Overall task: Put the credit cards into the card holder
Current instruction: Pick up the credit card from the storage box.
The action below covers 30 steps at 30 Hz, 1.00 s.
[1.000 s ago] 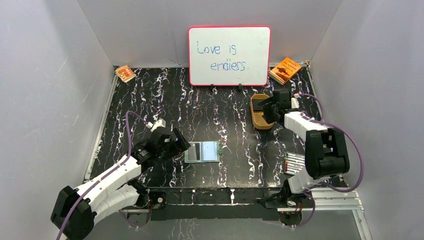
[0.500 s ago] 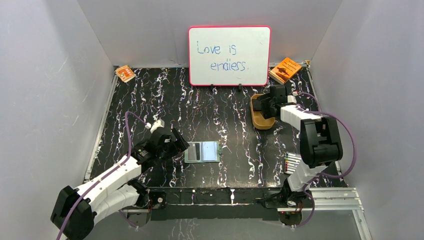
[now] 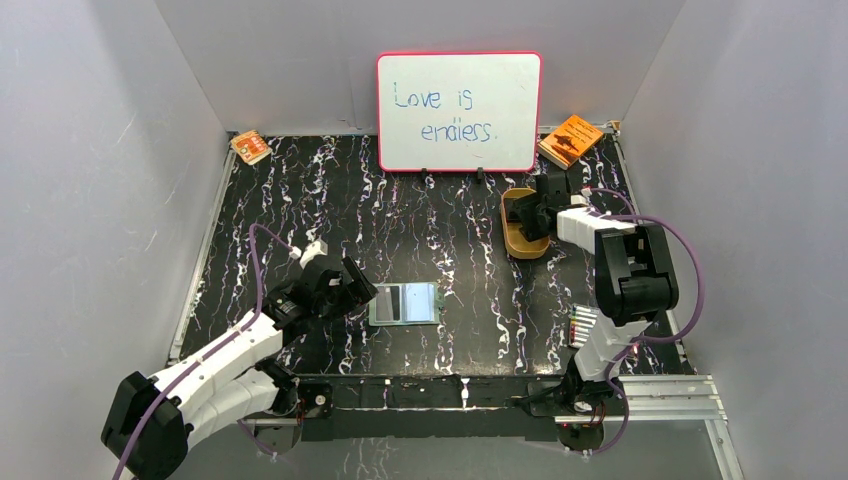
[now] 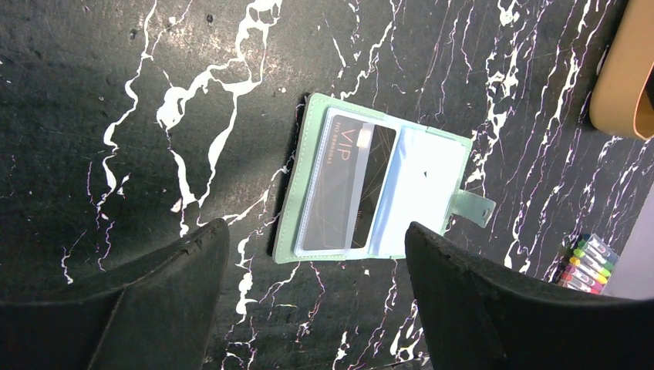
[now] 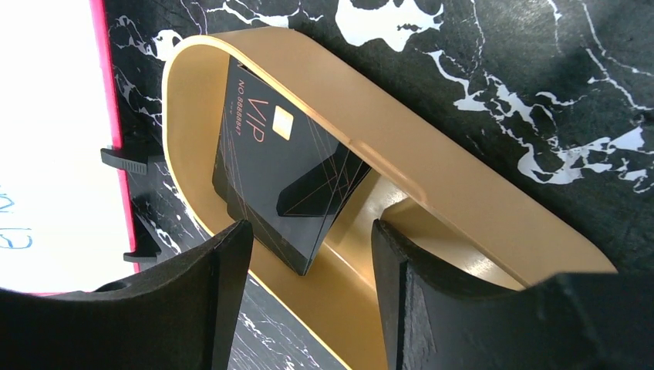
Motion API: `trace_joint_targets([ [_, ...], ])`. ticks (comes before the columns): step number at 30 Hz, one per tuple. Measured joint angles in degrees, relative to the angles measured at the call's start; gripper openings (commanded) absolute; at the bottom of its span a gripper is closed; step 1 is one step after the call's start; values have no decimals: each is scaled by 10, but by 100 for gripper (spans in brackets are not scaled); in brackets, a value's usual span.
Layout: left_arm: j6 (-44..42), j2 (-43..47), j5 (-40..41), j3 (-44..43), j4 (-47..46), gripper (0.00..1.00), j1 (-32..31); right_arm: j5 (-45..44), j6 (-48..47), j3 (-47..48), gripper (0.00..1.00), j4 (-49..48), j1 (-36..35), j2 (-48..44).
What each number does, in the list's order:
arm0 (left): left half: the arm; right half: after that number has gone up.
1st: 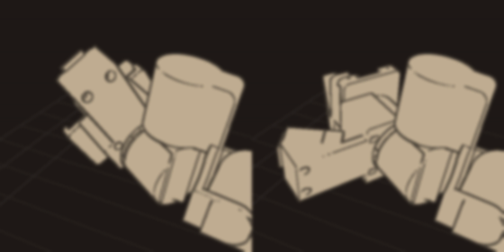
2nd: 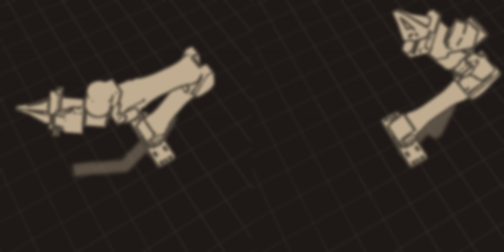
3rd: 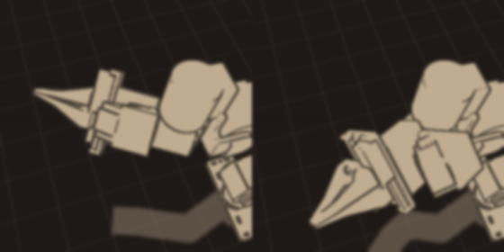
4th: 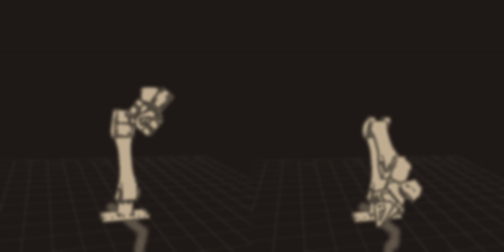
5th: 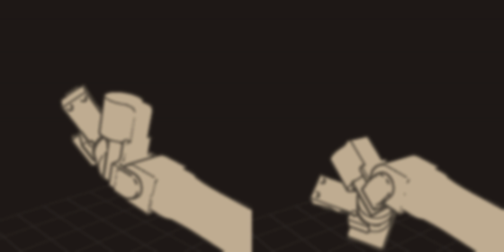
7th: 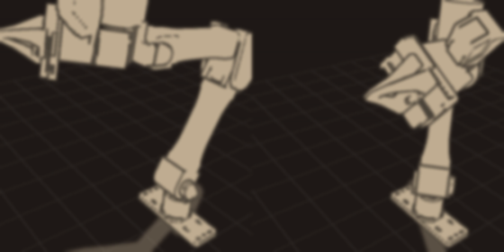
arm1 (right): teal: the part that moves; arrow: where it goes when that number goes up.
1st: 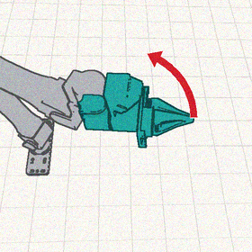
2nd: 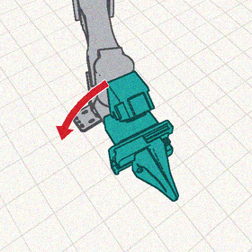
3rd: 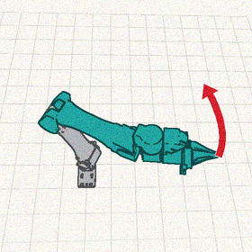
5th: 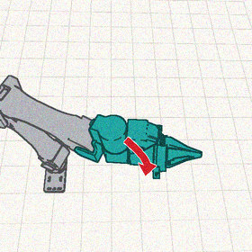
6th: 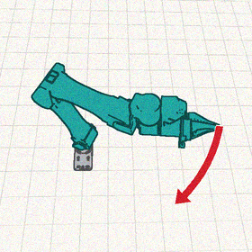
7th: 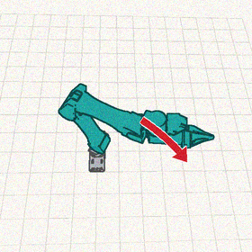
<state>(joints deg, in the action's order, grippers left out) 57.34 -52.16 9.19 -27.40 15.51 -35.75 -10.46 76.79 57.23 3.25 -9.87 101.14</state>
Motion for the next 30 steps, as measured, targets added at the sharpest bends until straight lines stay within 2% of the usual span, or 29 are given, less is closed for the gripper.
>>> trace_joint_targets([
  [5, 2, 0, 0, 1, 0, 80, 0, 1, 0, 0, 64, -3, 0, 2],
  [21, 3, 0, 0, 5, 0, 79, 0, 17, -3, -1, 43, -17, 0, 12],
  [30, 3, 0, 0, 6, 0, 79, 0, 21, -2, -28, 35, -49, 0, -1],
])
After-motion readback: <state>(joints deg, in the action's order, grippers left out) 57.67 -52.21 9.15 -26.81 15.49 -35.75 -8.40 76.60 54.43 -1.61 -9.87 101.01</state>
